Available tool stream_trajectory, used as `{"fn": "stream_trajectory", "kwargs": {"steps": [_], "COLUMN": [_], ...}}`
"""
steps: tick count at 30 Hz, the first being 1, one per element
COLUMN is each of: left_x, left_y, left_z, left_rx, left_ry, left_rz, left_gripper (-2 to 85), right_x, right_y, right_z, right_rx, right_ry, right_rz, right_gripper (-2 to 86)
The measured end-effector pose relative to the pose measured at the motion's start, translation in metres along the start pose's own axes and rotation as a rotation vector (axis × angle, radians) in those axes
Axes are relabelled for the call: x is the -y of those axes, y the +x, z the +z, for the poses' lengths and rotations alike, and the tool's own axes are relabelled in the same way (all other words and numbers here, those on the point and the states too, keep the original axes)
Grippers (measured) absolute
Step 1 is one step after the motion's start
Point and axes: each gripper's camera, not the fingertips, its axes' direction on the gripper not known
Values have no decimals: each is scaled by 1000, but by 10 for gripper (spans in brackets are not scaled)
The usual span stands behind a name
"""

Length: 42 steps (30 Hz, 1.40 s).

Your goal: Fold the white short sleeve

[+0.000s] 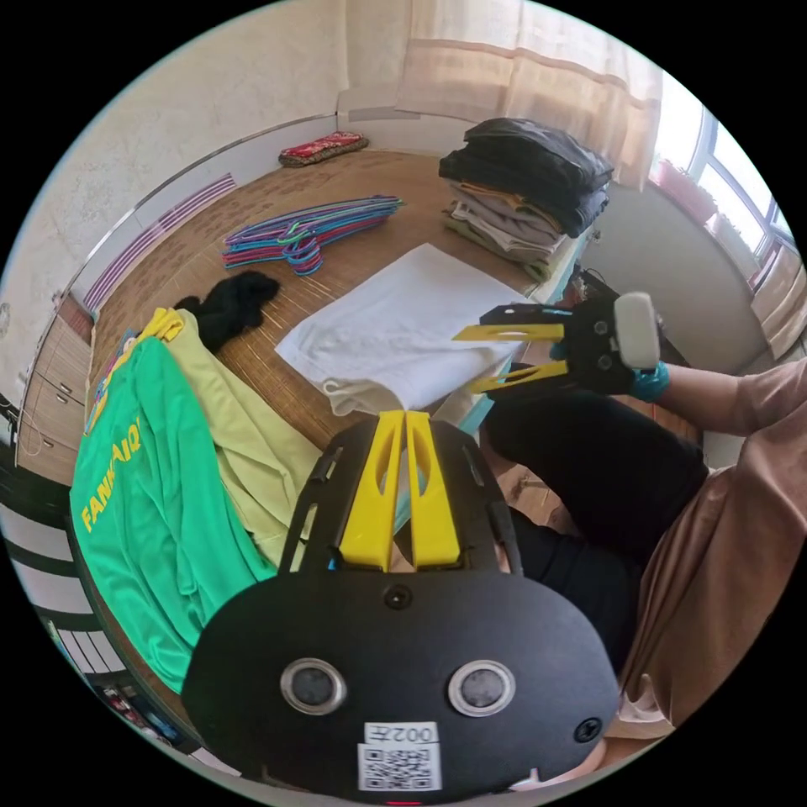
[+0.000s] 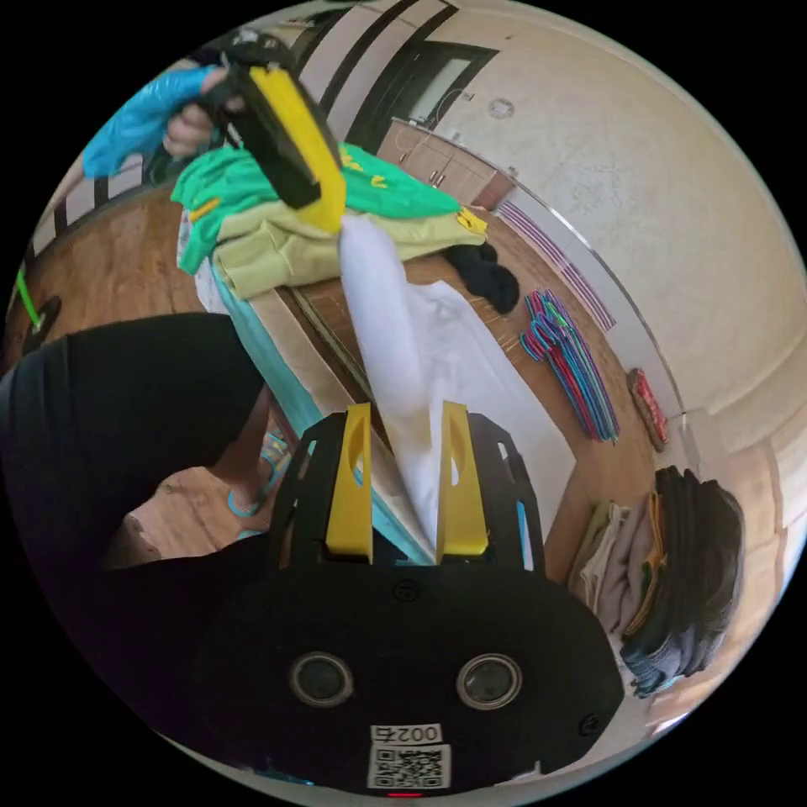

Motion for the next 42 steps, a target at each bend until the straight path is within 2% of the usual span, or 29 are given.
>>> {"fn": "stream_trajectory", "kwargs": {"steps": [5,13,17,23,27,33,37,42], "left_x": [-13,-49,-58,-57,-33,20,44,56], "left_y": [4,16,28,50,88,158,187,205], "left_z": [-1,33,38,4,-1,33,58,64], "left_rx": [35,67,42,149,125,96,178,387], "left_ry": [-12,-96,-94,2,90,82,38,24], "left_rz": [-26,-107,-160,-199,-5,247,259,114], "left_gripper": [-10,-10,-9,0,50,144,145,80], "right_x": [-5,-43,-45,-27,-17,2,14,19], "right_y": [-14,-11,-12,5,16,42,62,79], "right_z": [8,12,5,-5,-9,-14,-19,-21], "right_rx": [-253,-373,-370,-323,-291,-230,-200,-192], "right_ry": [-81,-182,-174,-177,-190,-224,-214,-187], "right_rz": [-48,-47,-40,4,12,41,79,103], "right_gripper": [50,32,12,-2,-4,-4,-5,-6]}}
